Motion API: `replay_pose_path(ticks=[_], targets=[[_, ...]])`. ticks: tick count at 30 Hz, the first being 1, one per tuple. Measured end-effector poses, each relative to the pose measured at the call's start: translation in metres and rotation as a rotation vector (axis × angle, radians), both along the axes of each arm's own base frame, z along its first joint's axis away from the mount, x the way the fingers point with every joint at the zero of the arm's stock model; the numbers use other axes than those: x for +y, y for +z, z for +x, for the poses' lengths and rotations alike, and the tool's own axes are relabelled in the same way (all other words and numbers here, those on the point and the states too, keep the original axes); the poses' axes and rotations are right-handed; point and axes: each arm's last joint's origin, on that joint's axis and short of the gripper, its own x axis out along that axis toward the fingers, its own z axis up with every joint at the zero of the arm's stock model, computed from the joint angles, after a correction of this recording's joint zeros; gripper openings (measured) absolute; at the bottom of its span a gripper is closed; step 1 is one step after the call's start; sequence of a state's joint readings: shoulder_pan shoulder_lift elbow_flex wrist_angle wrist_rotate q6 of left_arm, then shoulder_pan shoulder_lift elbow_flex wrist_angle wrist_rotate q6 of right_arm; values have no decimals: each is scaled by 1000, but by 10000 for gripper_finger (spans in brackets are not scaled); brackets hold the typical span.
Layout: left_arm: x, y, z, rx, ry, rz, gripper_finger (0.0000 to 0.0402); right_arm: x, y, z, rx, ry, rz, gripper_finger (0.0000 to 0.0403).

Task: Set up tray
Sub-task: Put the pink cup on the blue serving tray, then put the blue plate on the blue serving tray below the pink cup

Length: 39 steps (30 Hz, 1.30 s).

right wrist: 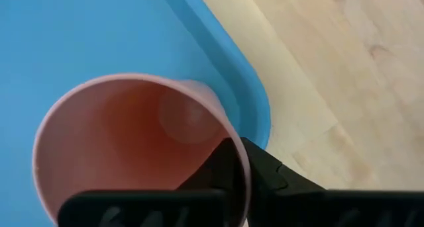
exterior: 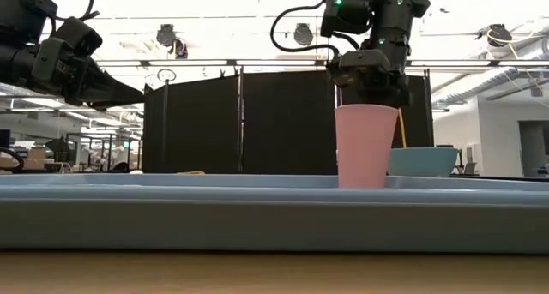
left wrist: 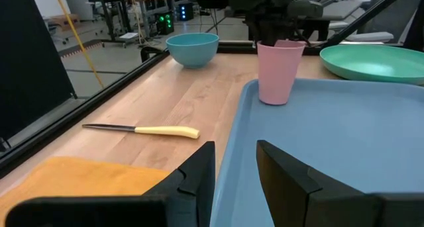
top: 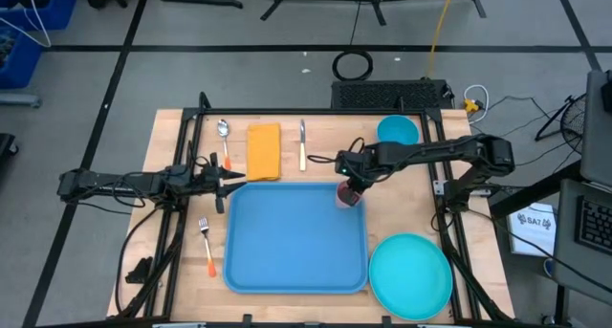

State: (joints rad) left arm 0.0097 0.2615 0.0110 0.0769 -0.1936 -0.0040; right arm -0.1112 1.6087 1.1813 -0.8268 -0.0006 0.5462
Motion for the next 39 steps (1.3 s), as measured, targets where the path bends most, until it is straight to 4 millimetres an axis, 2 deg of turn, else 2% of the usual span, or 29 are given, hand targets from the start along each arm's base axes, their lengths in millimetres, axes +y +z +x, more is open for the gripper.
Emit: replay_pose_path(ticks=[6,17,20,24,28,34,37,39], targets=[[0,0,0,0,0,0,118,1,-2,-1,15,-3,9,39],[0,0,0,0,0,0,118,3,-1,1,-15,-14,35,135],[0,0,0,0,0,0,118,3,6,-1,-42,-21,25,143],[0,0,0,4,0,0,118,3,27,-7,-148,-46,-2,139],[0,-1,0,10,0,0,118,11,55,-22,-256,-37,2,135],[0,-2,0,23,-1,0,118,49,89,-57,-333,39,156,134],[0,-2,0,22,-1,0,118,66,94,-78,-282,11,212,134],[0,-2,0,22,-1,0,118,77,86,-93,-186,-19,234,134]])
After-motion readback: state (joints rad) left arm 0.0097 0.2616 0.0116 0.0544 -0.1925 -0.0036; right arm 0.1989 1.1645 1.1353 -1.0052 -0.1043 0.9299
